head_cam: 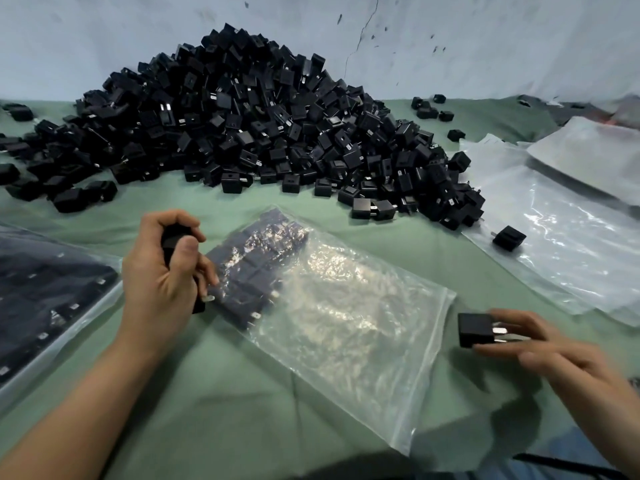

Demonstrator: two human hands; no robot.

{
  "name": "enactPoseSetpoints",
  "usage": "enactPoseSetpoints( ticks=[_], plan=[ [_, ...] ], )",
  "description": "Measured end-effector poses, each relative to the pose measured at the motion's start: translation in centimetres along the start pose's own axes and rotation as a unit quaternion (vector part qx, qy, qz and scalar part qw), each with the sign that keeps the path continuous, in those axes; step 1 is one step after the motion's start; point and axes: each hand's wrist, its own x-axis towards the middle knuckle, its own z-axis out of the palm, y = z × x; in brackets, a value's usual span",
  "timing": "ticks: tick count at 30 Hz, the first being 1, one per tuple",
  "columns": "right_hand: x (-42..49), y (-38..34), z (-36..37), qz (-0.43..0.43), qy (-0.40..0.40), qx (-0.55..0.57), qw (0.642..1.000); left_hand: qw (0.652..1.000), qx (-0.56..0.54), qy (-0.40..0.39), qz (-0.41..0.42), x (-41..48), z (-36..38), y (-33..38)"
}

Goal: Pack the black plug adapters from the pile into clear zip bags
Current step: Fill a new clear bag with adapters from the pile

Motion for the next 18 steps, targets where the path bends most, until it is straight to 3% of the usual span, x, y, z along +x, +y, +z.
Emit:
enactPoseSetpoints(
  ticks=[7, 11, 18],
  plan=[
    [1.7, -2.9, 5.5, -0.055, -0.116, -0.083, 0.988, 1.0, 0.003, 0.007, -0.024, 0.1, 0.0, -0.2],
    [3.5, -2.8, 8.3, -0.134, -0.176, -0.327, 0.919, 0.999, -0.003, 0.013, -0.049, 0.2, -0.2, -0.2],
    [6.7, -6.1, 9.7, -0.087, -0.277, -0.34, 0.895, 0.998, -0.029, 0.005, -0.063, 0.1, -0.2, -0.3]
  ],
)
